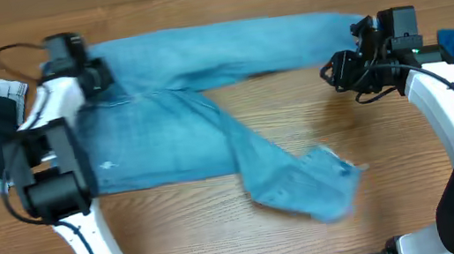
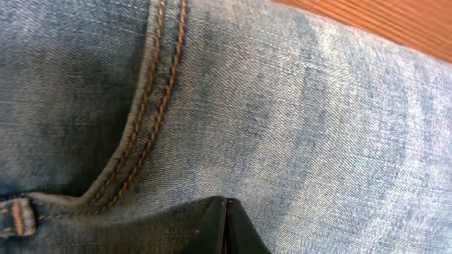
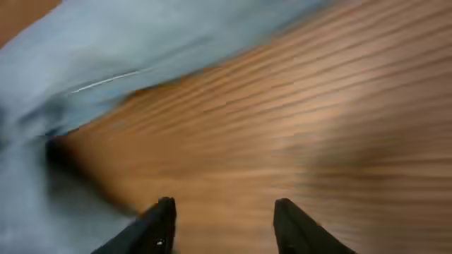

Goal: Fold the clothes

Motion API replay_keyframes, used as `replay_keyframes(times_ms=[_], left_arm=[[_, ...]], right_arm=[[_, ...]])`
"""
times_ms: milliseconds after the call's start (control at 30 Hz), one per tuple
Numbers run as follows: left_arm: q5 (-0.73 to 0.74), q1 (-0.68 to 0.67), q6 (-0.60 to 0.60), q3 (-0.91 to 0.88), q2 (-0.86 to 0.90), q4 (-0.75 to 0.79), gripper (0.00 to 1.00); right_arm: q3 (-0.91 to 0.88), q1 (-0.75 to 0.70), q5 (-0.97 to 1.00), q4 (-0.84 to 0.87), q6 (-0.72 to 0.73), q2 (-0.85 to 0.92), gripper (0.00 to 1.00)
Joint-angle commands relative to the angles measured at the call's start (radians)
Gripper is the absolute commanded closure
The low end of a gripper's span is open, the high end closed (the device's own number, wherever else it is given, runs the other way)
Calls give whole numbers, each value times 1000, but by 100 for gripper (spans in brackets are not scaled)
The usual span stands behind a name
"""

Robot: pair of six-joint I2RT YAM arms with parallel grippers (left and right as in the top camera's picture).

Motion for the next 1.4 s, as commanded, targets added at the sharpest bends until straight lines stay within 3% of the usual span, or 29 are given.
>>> replay_keyframes(times_ms=[0, 167, 333, 467, 767, 933, 1067, 1200, 1233, 1367], left_arm=[[27, 68, 15, 34, 48, -47, 96], [31, 29, 92, 35, 47, -132, 91], [28, -27, 177, 76, 47, -251, 86], [27, -57, 190, 118, 47, -314, 85], [31, -78, 216, 462, -34, -715, 83], [35, -96, 216, 530, -176, -802, 82], [86, -132, 216, 530, -305, -848, 79], [90, -184, 217, 530, -412, -916, 79], [82, -197, 217, 530, -433, -930, 79], [64, -219, 217, 530, -485, -975, 78]], right_arm=[[15, 0, 219, 46, 109, -12, 45], [15, 12, 73, 3, 59, 26, 38], [15, 31, 98, -248, 59, 27, 33], [-11, 61, 64, -357, -85, 28, 32], [-195, 99, 4, -77, -156, 85, 29], [-253, 116, -90, -9, -298, 95, 30], [-257, 164, -89, -13, -306, 97, 30], [-257, 209, -80, -44, -301, 97, 45], [-257, 209, -55, -44, -270, 97, 58], [-257, 207, 67, -45, -182, 97, 89]])
